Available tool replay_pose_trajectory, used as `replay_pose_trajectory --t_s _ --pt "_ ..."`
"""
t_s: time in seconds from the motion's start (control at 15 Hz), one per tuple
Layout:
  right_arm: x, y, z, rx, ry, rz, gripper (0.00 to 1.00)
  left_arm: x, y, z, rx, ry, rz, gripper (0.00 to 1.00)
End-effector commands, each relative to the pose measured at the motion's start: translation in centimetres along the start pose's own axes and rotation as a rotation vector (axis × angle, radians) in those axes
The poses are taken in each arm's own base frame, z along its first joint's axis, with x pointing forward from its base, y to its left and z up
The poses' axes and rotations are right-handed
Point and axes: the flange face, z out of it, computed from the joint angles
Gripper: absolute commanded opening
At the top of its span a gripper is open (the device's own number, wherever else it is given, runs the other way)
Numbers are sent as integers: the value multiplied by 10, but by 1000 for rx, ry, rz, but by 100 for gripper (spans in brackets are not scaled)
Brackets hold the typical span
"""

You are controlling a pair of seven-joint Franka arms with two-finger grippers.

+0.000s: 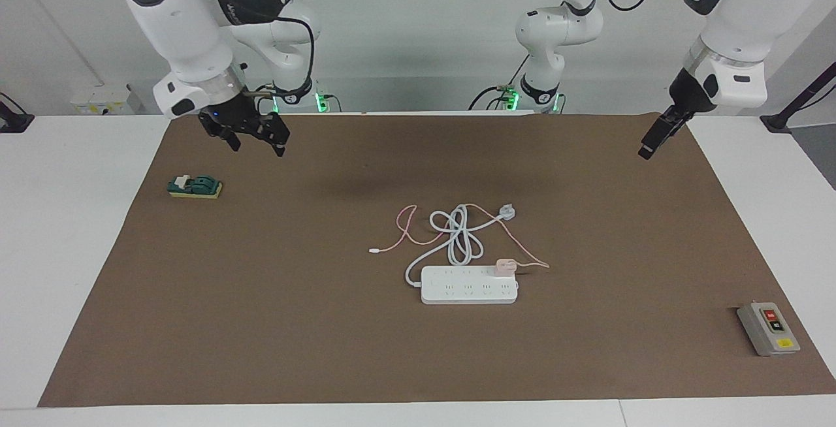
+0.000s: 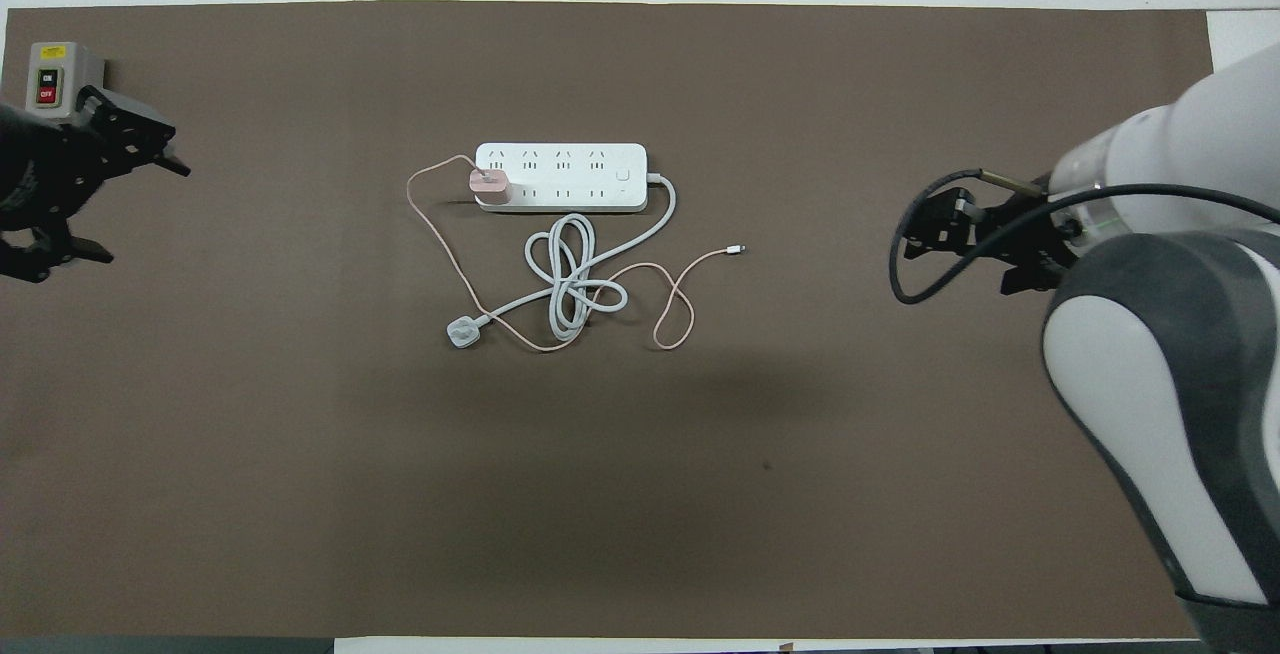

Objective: Unplug charger and place it aside
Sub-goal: 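Reach the left gripper to the pink charger while the right gripper reaches the strip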

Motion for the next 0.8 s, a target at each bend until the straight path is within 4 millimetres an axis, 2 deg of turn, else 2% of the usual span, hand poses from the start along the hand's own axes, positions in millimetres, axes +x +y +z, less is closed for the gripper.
replay_pose_trajectory --t_s 0.0,0.13,0.27,0.33,0.4,0.47,0.53,0.67,0.73 --pt "9 -34 36 98 -60 216 100 -12 41 49 -12 1 -216 100" --pt "10 -64 64 176 -119 383 100 -34 75 83 -31 -1 -279 100" --pt "7 -100 93 243 -169 500 100 -37 96 112 -66 -3 -376 100" --pt "10 -119 107 273 -210 580 100 -50 111 129 -57 -11 -377 100" --pt "19 -142 123 292 -256 650 100 -66 131 155 -27 -20 -392 100" --pt "29 -164 134 310 -288 714 100 -68 149 171 -16 -21 -441 100" --pt "37 -181 148 319 -316 772 100 -64 157 183 -11 -28 -467 100" --pt "48 -199 168 391 -374 867 100 -69 173 206 5 -34 -499 100" --pt "53 -200 183 421 -407 914 100 -72 182 209 -8 -36 -524 100"
